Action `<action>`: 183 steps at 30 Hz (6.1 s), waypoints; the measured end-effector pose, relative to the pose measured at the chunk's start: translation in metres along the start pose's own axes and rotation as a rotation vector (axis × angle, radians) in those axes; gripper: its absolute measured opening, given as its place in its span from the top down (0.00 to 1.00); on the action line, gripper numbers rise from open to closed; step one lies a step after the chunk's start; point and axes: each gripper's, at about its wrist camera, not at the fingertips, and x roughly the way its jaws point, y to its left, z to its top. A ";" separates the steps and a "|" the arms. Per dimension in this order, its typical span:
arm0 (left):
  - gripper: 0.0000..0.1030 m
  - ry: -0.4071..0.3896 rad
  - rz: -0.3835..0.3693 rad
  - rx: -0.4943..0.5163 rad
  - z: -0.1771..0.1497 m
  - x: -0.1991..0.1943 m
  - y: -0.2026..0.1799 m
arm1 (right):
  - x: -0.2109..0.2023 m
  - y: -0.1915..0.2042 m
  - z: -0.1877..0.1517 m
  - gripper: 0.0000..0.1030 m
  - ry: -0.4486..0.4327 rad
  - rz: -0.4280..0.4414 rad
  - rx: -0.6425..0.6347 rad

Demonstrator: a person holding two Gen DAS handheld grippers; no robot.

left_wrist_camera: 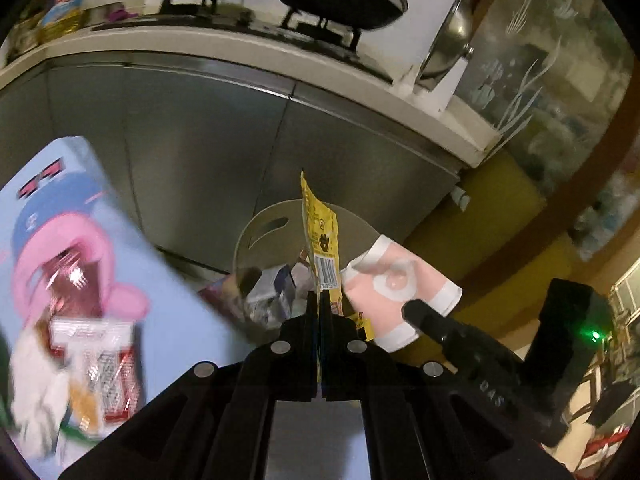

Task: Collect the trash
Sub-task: 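Carry the sachet and paper cup to the beige bin and open both tools, then move both open tools back over the remaining trash, then grasp the green-white snack bag with the left tool while the right tool grasps the white-red snack packet, then carry both snack bags to the beige bin and open both tools, then move both open tools back over the table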

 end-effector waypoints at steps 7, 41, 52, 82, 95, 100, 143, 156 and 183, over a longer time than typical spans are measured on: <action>0.62 0.078 0.057 -0.009 0.013 0.055 0.010 | 0.039 -0.019 0.012 0.86 0.046 -0.036 0.014; 0.44 -0.109 0.230 -0.420 -0.195 -0.176 0.158 | 0.078 0.128 -0.067 0.69 0.312 0.269 0.084; 0.25 -0.069 0.231 -0.266 -0.151 -0.116 0.137 | 0.125 0.149 -0.063 0.72 0.369 0.290 0.165; 0.73 -0.125 0.368 -0.362 -0.274 -0.229 0.144 | 0.029 0.188 -0.196 0.92 0.655 0.488 0.099; 0.35 -0.151 0.399 -0.435 -0.296 -0.241 0.158 | 0.011 0.222 -0.191 0.59 0.567 0.386 -0.074; 0.27 -0.143 0.395 -0.440 -0.295 -0.238 0.158 | 0.011 0.208 -0.184 0.55 0.558 0.393 -0.016; 0.79 -0.055 0.127 -0.083 -0.079 -0.085 0.053 | 0.013 0.027 -0.043 0.97 0.191 0.296 0.268; 0.78 0.051 0.119 0.034 0.011 0.055 0.008 | 0.058 -0.071 0.021 0.97 0.109 0.096 0.305; 0.30 -0.194 0.304 0.100 -0.075 -0.076 -0.018 | -0.012 0.004 -0.040 0.57 0.078 0.118 0.245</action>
